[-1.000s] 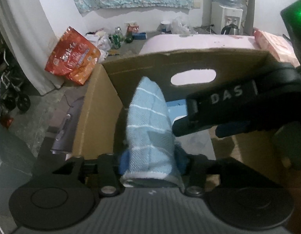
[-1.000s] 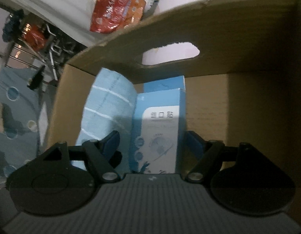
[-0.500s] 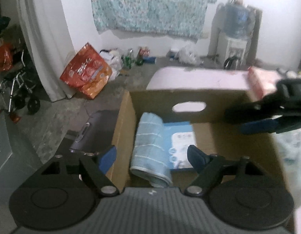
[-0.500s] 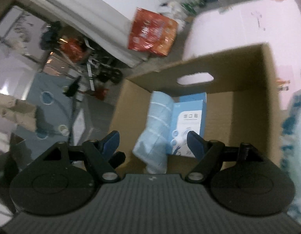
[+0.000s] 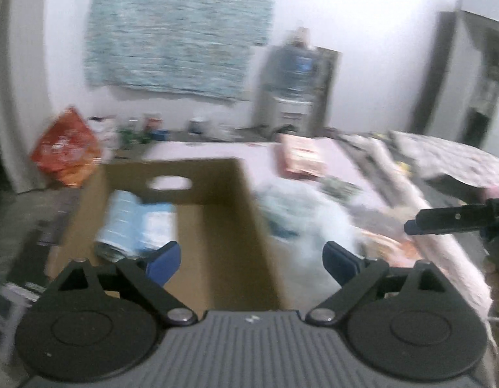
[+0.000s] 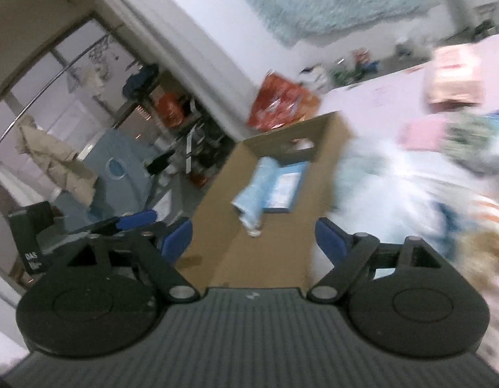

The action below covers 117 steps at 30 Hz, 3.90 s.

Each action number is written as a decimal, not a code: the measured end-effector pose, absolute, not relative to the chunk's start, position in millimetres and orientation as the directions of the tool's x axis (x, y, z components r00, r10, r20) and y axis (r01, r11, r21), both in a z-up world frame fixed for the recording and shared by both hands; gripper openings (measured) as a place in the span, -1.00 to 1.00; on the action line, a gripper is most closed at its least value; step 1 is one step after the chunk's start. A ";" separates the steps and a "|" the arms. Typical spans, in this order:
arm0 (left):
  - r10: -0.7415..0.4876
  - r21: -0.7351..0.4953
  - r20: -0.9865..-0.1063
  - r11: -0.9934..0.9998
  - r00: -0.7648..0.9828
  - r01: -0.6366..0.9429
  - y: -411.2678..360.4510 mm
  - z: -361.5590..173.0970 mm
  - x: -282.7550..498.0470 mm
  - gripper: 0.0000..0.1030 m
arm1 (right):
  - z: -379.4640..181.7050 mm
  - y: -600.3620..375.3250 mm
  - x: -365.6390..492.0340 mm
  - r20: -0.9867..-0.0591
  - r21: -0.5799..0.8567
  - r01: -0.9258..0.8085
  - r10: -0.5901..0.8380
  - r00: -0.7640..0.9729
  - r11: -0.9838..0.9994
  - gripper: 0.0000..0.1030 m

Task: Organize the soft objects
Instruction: 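Move the left tool back to the pink-and-white plush toy, then close the left gripper on the plush toy and lift it, then carry the pink-and-white plush toy with the left gripper and lower it into the box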

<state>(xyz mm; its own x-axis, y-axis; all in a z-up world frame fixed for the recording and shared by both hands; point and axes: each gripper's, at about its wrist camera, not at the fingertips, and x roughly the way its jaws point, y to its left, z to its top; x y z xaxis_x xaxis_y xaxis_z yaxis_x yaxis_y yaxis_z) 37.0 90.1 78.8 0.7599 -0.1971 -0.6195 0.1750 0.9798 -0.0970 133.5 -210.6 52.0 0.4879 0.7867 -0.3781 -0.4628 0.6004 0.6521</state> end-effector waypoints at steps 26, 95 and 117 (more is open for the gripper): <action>-0.445 -0.139 -0.732 0.839 0.516 0.527 -150.4 -65.1 69.7 0.58 | -127.0 -360.1 66.5 -0.404 0.794 -0.046 0.583 0.705 0.606 0.47; -0.522 -0.319 -0.794 0.793 0.311 0.519 -145.5 -94.7 86.8 0.72 | -161.8 -356.1 90.5 -0.327 0.903 -0.029 0.729 0.602 0.429 0.13; -0.389 -0.238 -0.576 0.921 0.719 0.307 -0.7 57.7 8.1 0.72 | 28.8 -222.9 99.8 -0.204 0.737 -0.513 0.869 0.451 0.440 0.13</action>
